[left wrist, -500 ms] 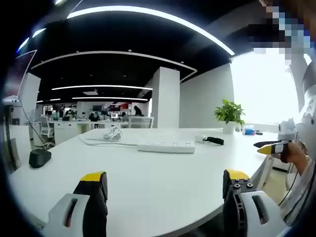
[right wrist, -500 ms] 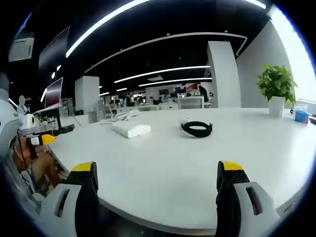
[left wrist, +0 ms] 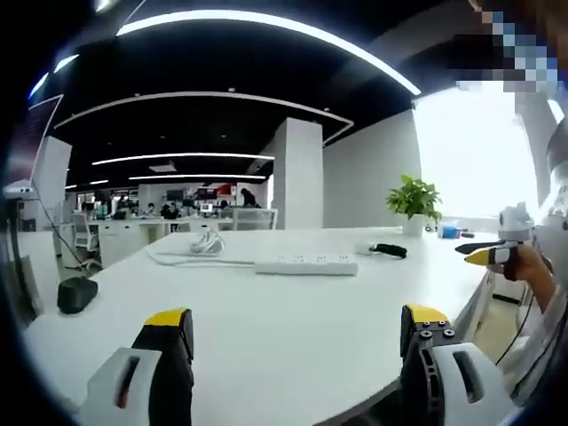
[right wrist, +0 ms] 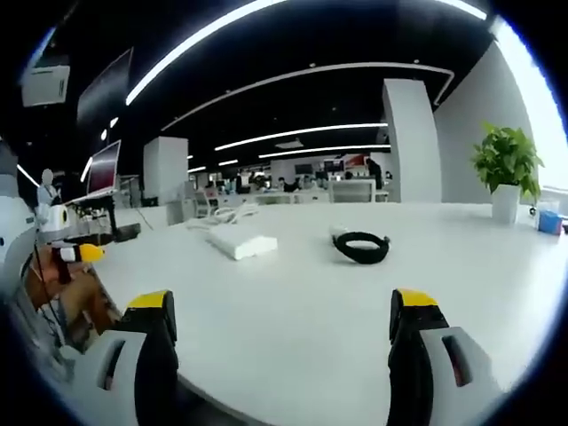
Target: Straighten the power strip on the desk, plug the charger into it
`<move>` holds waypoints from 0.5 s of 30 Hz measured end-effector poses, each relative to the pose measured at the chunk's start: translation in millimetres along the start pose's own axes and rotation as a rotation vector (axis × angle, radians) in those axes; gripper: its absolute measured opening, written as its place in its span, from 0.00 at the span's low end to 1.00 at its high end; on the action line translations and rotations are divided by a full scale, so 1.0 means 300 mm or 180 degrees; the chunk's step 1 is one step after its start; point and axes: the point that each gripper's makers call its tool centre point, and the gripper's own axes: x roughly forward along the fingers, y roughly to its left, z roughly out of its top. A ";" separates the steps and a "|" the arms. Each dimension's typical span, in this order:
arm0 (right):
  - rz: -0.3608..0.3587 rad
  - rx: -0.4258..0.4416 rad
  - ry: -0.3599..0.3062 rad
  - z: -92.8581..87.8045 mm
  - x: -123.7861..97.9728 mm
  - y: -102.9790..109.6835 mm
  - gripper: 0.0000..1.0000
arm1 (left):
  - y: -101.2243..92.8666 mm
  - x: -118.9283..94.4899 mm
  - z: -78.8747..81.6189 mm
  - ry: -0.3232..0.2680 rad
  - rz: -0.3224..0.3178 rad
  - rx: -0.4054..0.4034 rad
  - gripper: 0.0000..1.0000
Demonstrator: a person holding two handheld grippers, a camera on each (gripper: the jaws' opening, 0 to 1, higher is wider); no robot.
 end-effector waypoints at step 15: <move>0.0322 -0.0117 -0.0024 0.053 0.095 0.073 1.00 | 0.040 0.069 0.009 0.0143 -0.0096 0.0310 0.99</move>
